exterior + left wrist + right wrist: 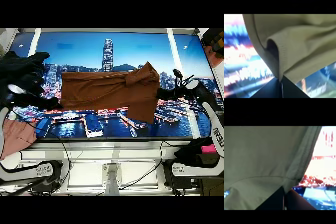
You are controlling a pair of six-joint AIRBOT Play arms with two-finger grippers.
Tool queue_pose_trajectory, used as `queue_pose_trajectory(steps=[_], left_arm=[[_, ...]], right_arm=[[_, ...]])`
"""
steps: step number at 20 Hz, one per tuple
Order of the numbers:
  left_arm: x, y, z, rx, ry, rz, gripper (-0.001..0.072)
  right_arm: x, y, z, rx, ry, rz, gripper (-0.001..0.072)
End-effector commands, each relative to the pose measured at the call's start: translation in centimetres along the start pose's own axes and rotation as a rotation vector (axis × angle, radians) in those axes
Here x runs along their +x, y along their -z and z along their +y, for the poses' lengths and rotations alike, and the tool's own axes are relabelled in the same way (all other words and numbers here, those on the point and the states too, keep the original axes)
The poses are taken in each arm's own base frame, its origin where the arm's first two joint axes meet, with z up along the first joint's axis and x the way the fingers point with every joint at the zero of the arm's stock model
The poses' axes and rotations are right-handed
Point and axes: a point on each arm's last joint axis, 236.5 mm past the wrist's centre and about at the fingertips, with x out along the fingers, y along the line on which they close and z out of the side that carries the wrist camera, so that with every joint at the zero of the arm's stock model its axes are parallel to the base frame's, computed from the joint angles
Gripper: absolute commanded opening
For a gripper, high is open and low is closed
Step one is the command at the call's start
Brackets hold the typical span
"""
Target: Fold the clothes and pants, and hang the long-sleeved shirts on hangers.
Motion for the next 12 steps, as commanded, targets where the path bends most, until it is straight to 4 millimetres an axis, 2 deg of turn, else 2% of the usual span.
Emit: queue_pose_trajectory(steps=[1, 5, 9, 12], left_arm=[[-6.1, -4.4, -1.8, 0.101, -0.053, -0.2, 0.0018], [-14.1, -8.1, -3.1, 0.162, -0.149, -0.466, 0.0019], [-20.9, -9.1, -4.7, 0.201, -0.228, -0.688, 0.0018], [-26.3, -9.4, -6.9, 0.258, -0.289, -0.87, 0.0017]], right_arm=[[-4.1, -2.1, 1.8, -0.084, 0.003, -0.113, 0.0014], [-11.5, -4.6, 5.1, -0.194, 0.011, -0.303, 0.0014], [-21.2, -7.3, 8.9, -0.312, 0.046, -0.536, 0.0014], [-28.1, -8.3, 9.9, -0.409, 0.157, -0.676, 0.0013]])
